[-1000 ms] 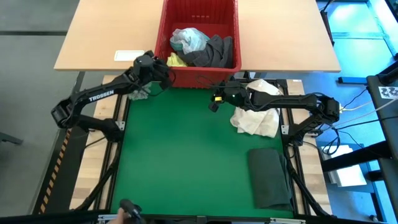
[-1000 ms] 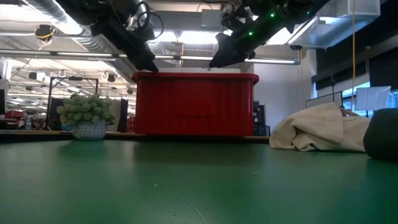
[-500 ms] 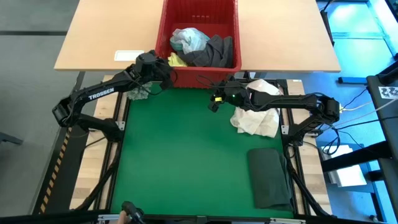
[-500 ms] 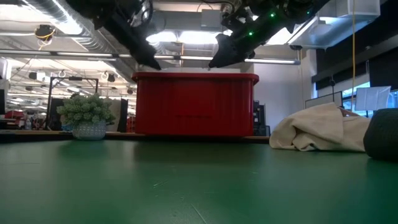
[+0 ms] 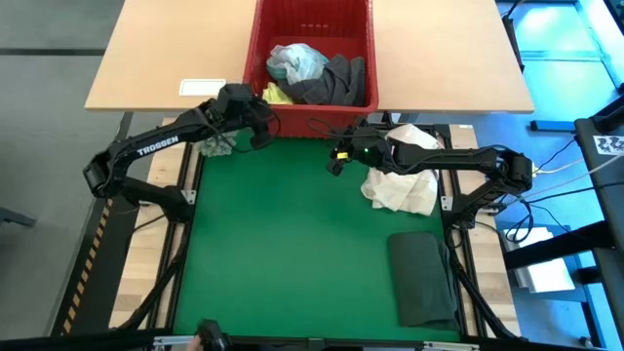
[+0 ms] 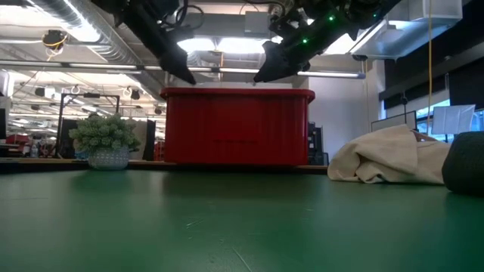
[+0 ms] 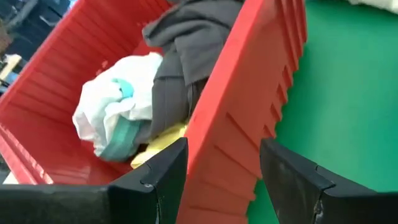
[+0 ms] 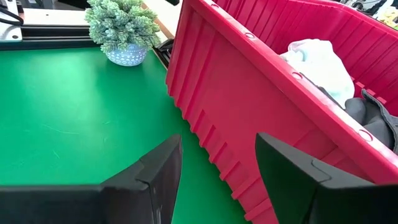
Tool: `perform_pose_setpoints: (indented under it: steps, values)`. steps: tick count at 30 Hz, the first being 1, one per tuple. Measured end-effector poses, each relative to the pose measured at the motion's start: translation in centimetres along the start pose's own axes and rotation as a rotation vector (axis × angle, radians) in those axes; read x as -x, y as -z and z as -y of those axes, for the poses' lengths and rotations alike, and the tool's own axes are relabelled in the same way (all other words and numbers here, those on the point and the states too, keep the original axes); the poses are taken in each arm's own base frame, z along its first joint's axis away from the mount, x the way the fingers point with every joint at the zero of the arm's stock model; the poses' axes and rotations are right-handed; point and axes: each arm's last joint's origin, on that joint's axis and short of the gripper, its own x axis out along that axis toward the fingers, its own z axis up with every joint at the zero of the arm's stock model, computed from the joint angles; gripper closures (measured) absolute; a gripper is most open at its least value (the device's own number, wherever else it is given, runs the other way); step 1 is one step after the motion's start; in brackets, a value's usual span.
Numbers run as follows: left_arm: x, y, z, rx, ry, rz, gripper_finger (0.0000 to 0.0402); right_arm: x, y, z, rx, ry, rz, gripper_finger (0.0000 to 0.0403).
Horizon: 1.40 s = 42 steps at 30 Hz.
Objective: Fold Laundry from Bin
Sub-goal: Fold the gray short
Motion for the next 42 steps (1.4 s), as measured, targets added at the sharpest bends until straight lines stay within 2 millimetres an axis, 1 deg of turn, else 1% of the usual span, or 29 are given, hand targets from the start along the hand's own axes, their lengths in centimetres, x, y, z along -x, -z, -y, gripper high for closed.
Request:
perform_pose_setpoints:
  steps: [7,10,13,18,25,29,38,42]
  values:
    - [-2.3,1.6,-1.5,0.017,-0.035,-0.095,0.0207,0.0,0.0,0.0,0.0,0.0,0.0,0.0198]
    - [-3.3,2.1,-1.5,-0.006,-0.03,-0.132,0.0207,0.0,0.0,0.0,0.0,0.0,0.0,0.0198]
    - [-3.7,2.3,-1.2,-0.062,-0.017,-0.156,0.0207,0.0,0.0,0.0,0.0,0.0,0.0,0.0198]
    - [-3.8,1.9,-0.1,-0.13,-0.001,-0.168,0.0213,0.0,0.0,0.0,0.002,0.009,-0.001,0.0198]
    - [-3.5,1.6,1.9,-0.172,0.082,-0.197,0.0251,0.0,0.0,0.0,0.016,0.01,-0.002,0.0198]
    - [-3.3,1.5,2.5,-0.188,0.104,-0.211,0.0265,0.0,0.0,0.1,0.028,0.024,-0.004,0.0198]
    - [-3.0,2.0,3.4,-0.195,0.172,-0.274,0.0269,0.0,0.0,0.1,0.026,0.046,0.0,0.0198]
    - [-2.8,2.5,3.7,-0.198,0.226,-0.308,0.0269,0.0,-0.4,0.2,0.011,0.05,0.037,0.0198]
